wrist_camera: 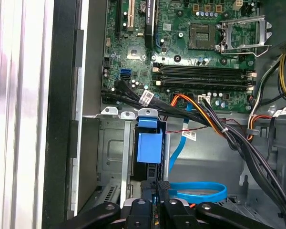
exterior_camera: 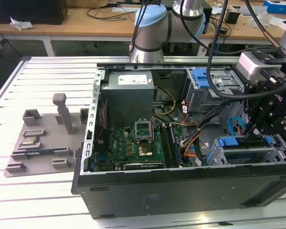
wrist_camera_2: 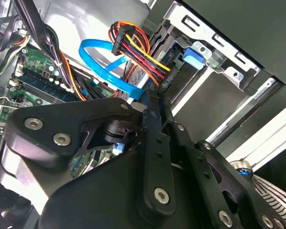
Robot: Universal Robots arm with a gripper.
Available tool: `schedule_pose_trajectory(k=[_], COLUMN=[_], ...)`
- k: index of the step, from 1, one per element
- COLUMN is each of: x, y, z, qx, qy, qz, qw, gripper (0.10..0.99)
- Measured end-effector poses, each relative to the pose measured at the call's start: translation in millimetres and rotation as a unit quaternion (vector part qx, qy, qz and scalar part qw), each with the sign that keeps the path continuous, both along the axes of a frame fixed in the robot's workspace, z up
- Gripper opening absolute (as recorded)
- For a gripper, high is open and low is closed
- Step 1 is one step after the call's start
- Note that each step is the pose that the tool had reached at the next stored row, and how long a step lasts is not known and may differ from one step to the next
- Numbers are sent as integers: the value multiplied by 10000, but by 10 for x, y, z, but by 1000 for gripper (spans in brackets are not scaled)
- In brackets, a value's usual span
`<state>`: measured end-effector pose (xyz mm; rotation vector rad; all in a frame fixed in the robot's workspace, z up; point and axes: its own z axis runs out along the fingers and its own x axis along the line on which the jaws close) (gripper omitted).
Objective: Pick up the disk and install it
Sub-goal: 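Insert the second disk wire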
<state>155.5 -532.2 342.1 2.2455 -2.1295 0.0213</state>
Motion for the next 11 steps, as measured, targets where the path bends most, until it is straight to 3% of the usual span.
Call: schedule_pose_trajectory(k=[5, 11], x=[1, 1], y=[0, 0], z=[70, 27], qx=[1, 14], qy=[0, 3], qz=[0, -38], qw=[10000, 10000], gripper=[161, 161])
